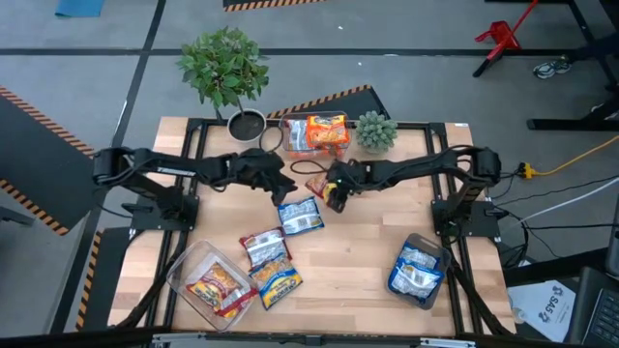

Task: Sort Maruchan noodles
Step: Put the red noodle pack into the bottom transparent bin

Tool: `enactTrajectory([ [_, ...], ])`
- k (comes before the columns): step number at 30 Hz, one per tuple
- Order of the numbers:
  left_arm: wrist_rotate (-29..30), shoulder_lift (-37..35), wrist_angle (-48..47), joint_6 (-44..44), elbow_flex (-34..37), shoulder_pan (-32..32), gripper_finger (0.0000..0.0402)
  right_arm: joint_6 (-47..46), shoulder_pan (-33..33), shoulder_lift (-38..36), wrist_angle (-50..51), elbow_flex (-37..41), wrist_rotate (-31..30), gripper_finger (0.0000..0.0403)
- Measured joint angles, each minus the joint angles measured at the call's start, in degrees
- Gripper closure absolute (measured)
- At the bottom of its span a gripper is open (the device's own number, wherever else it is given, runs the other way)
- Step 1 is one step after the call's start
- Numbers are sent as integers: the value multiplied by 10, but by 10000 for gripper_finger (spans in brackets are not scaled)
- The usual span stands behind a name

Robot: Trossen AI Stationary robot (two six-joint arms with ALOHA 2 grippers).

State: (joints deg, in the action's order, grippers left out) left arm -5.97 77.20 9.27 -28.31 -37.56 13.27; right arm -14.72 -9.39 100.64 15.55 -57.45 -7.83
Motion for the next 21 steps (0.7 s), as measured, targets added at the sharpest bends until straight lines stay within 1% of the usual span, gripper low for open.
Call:
enactTrajectory([
  [4,-1,23,1,4,0,1,267,4,5,23,-53,1,52,205],
  [10,11,30,7,20,0,1,267,2,27,55,-155,0,102,205],
  [13,14,30,4,27,0,3,267,17,34,55,-193,-9,146,205],
  [15,24,32,6,34,0,5,267,18,36,41,-187,-22,163,205],
  [17,29,40,9,35,0,8,267,14,39,23,-164,-32,152,205],
  [21,25,82,32,35,0,13,267,-18,42,-10,-82,-32,73,205],
])
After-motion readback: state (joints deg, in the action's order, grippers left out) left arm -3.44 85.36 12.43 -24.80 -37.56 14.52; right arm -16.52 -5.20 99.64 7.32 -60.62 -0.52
